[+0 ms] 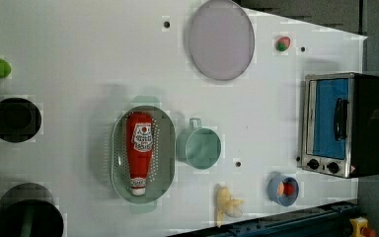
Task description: Pick ketchup from strainer and place it on the table
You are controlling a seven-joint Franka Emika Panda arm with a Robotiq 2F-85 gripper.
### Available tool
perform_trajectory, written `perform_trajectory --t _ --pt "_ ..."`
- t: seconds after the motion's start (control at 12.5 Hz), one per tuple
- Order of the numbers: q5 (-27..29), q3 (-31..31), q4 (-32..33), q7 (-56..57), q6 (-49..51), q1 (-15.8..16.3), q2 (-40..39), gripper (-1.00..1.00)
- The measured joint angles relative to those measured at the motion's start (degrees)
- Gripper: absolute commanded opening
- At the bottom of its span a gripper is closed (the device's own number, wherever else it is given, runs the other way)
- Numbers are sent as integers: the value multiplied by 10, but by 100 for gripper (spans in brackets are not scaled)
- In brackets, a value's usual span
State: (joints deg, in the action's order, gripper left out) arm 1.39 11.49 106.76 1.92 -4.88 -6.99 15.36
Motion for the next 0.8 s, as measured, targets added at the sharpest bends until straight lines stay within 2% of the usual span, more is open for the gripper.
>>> perform_trajectory --t 0.4,0.8 --pt "-2 151 11 -2 -90 24 -81 100" --pt "5 276 29 -3 -112 57 -164 100"
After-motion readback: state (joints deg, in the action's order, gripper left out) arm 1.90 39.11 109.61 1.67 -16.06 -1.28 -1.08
